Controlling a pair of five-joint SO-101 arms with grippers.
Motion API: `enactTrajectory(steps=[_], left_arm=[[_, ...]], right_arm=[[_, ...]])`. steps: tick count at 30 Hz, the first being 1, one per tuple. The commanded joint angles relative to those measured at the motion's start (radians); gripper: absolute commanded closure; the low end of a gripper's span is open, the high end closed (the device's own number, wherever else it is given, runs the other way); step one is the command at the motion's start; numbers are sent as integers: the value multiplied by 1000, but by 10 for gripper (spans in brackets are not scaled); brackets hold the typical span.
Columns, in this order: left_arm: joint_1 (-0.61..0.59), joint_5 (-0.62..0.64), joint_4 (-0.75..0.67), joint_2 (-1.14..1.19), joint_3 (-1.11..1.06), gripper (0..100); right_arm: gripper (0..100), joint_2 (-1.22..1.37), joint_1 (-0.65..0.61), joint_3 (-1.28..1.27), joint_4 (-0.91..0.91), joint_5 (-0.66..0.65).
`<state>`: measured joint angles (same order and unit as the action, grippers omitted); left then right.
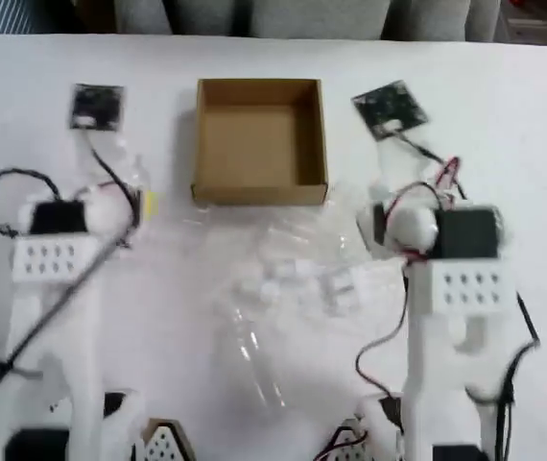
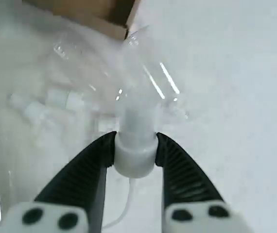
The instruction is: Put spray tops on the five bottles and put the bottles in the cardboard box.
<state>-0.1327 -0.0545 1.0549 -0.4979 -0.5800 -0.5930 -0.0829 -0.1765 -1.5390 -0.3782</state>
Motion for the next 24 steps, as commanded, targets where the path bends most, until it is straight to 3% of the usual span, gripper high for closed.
enactTrajectory(steps=[1,6,12,19,24], left_arm=[[173,11,-95,-245,-91,973],[309,11,-293,-441,-325,973],[328,11,-555,-664,-588,973],[334,11,-718,-825,-783,976],[361,11,-798,-894,-893,976]], right_arm=[[981,-99,24,5,94,6],[981,-162,22,-29,228,11],[981,-214,15,-201,519,20],[981,-275,-140,-310,878,348],[981,-297,-308,-304,1121,381]])
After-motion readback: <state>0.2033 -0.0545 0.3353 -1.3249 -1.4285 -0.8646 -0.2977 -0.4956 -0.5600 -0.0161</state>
